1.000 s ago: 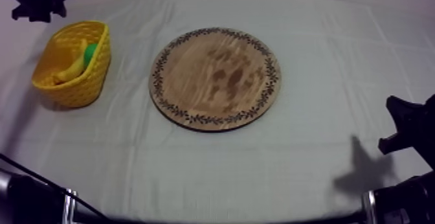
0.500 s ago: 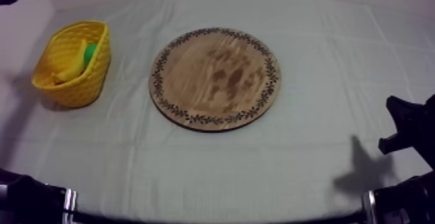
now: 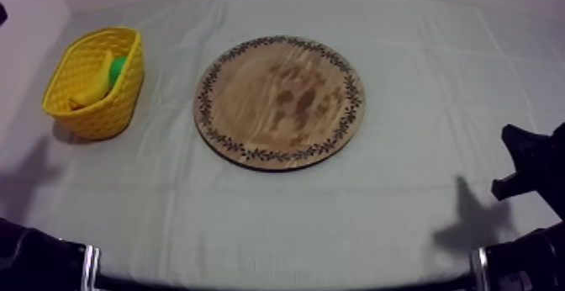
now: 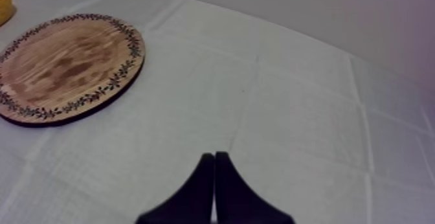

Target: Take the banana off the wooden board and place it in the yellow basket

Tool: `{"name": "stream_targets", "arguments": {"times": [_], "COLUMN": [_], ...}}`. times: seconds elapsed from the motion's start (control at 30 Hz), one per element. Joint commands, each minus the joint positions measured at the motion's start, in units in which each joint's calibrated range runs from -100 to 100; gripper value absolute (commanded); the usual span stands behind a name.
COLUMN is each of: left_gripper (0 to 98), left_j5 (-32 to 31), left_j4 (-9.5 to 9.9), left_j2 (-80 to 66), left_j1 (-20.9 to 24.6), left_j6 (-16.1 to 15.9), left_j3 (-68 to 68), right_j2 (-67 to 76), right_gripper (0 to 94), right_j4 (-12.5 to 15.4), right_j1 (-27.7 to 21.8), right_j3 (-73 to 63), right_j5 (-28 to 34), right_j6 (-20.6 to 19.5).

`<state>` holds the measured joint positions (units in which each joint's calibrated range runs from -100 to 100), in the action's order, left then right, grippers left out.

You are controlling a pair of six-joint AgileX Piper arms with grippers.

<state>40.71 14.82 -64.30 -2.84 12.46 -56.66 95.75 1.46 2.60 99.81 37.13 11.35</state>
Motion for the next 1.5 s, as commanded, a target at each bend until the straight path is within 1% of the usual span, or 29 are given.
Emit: {"name": "stream_targets", "arguments": {"times": [0.0,0.27,0.47,0.53,0.7,1.0,1.2,1.3,1.47], "left_gripper": [0.0,0.0,0.0,0.0,0.0,0.0,0.0,0.0,0.0], "left_j5": [-0.4,-1.0,-1.2,-1.2,-1.4,-1.4,-0.7,0.2,0.2], "left_j4": [-0.14,-0.03,0.36,0.32,-0.82,-1.08,-1.98,-2.77,-5.75], "left_j2": [-11.0,-25.8,-32.2,-33.7,-35.4,-35.7,-35.7,-35.7,-35.6], "left_j1": [-0.2,-1.2,-1.3,-1.3,-1.6,-1.8,-1.2,-1.0,0.1], "left_j6": [-0.1,-1.3,-1.7,-1.9,-3.3,-4.6,-5.9,-6.6,-9.4], "left_j3": [-9.2,-25.9,-34.6,-36.5,-38.6,-39.1,-39.0,-38.9,-39.6], "right_j2": [0.0,0.0,0.0,0.0,0.0,0.0,0.0,0.0,0.0], "right_gripper": [0.3,0.3,0.3,0.3,0.3,0.3,0.3,0.3,0.3], "right_j4": [0.0,0.0,0.0,0.0,0.0,0.0,0.0,0.0,0.0], "right_j1": [0.0,0.0,0.0,0.0,0.0,0.0,0.0,0.0,0.0], "right_j3": [0.0,0.0,0.0,0.0,0.0,0.0,0.0,0.0,0.0], "right_j5": [0.0,0.0,0.0,0.0,0.0,0.0,0.0,0.0,0.0], "right_j6": [0.0,0.0,0.0,0.0,0.0,0.0,0.0,0.0,0.0]}}
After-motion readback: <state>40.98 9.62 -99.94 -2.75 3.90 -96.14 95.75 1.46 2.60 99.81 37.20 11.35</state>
